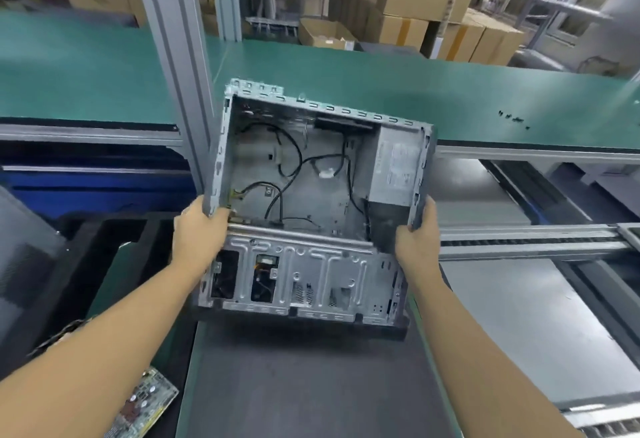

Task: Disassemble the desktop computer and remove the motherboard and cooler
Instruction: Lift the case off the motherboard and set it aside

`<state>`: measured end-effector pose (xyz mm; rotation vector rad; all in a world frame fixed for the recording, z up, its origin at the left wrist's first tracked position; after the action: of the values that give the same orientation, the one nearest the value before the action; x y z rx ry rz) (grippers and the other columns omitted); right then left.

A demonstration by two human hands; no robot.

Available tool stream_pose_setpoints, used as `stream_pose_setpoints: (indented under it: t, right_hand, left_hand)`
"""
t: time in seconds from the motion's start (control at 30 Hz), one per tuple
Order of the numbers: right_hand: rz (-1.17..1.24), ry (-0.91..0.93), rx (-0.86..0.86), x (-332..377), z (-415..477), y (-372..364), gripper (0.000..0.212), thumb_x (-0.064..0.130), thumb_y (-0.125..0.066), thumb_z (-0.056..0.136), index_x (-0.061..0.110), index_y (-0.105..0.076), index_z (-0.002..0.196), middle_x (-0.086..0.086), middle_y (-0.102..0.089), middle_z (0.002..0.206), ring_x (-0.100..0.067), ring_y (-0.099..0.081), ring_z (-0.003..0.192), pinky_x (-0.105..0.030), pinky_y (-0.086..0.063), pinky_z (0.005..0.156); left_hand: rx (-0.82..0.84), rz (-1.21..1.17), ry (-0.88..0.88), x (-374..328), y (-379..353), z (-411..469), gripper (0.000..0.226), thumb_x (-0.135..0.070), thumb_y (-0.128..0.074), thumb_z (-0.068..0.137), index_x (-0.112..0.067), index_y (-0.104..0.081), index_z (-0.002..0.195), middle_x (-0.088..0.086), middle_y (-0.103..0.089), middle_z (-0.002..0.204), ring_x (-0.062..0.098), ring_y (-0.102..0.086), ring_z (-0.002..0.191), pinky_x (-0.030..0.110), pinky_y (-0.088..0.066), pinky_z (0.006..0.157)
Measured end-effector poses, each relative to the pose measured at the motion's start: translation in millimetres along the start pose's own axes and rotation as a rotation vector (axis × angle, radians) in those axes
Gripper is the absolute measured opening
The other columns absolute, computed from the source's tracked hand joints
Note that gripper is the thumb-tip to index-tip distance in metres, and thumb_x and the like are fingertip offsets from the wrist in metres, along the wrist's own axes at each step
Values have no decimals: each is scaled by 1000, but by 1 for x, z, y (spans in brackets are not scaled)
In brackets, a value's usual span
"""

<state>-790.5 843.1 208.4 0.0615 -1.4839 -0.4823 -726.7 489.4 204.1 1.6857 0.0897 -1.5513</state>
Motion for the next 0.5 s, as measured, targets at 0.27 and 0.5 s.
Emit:
stream_pose_setpoints:
  t: [0.27, 0.5]
  right_hand:
    - [3, -83, 28, -28, -15, 2, 84, -2, -50, 88, 47, -17, 149, 1, -54, 136, -13, -61, 92, -33, -59, 78]
    - [52, -202, -24, -56, -42, 3, 66, 0, -50, 84, 35, -43, 139, 12, -64, 110, -13, -63, 88, -19, -48, 62]
  left_hand:
    - [-24, -179, 52, 38, -14, -38, 32, -32, -56, 92, -63, -47, 93, -10, -63, 79, 5, -60, 66, 26, -45, 57]
    - [77, -207, 119, 69, -14, -61, 22, -43, -58, 95, -47, -49, 115, -36, -60, 79, -17, -54, 76, 14, -36, 67]
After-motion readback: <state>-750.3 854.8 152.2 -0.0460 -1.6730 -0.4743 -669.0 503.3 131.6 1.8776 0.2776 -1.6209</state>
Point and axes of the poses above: each hand's wrist, its own z-axis towards the middle knuckle, its own y-axis out of the back of the hand, x = y × z, the point moved 2 cm from there along z, towards the middle knuckle
